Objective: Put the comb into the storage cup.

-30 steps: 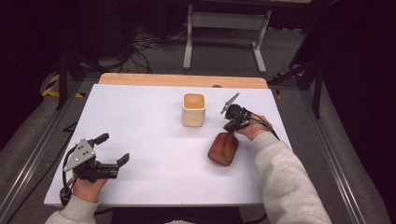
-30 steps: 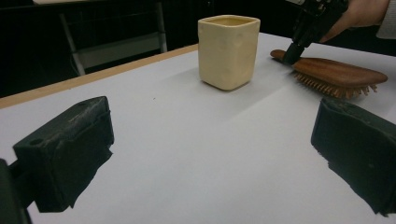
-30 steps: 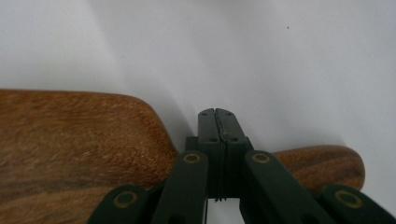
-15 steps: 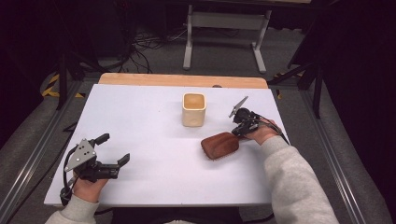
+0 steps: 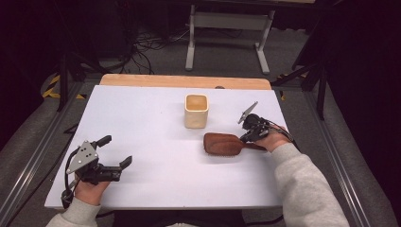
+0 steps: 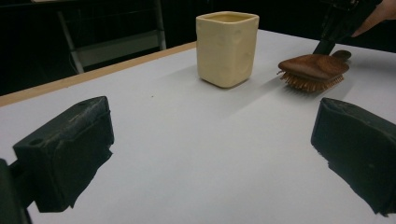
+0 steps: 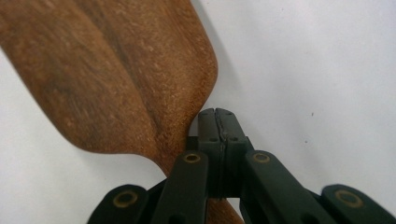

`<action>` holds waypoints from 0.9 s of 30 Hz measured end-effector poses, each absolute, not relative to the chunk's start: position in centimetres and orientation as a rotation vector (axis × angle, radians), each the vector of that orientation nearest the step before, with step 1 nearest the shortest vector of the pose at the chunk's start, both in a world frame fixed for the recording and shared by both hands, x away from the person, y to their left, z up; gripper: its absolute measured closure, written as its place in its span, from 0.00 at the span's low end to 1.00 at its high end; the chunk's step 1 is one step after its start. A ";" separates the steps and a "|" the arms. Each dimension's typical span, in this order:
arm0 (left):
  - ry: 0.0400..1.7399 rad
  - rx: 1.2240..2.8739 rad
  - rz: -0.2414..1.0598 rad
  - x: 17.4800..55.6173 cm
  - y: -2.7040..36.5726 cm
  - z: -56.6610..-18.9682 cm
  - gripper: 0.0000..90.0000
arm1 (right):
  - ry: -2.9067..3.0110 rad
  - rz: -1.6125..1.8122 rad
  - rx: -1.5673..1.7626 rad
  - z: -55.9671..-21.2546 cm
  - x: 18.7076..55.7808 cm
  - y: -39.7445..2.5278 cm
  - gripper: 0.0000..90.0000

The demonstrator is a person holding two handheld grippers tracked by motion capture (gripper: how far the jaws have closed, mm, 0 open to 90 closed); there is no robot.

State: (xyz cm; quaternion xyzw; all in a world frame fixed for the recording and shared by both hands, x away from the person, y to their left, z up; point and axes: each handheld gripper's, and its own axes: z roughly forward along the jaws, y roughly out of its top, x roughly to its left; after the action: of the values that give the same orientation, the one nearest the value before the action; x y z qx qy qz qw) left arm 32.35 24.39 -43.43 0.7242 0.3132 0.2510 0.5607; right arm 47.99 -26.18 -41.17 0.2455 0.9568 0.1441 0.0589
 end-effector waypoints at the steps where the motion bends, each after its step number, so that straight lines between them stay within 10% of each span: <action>1: 0.738 1.708 0.592 32.3 24.4 -43.4 0.00 | 2.898 0.437 0.744 -41.2 48.0 -26.2 1.00; 27: 0.739 1.707 0.589 32.4 24.3 -43.5 0.00 | 2.960 0.456 0.724 -40.9 44.8 -27.2 1.00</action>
State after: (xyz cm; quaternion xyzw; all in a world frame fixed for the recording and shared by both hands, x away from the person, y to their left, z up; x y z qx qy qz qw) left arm 32.37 24.34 -43.50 0.7245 0.3135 0.2499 0.5607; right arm 44.76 -27.17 -40.89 0.2349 0.9602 0.1481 0.0300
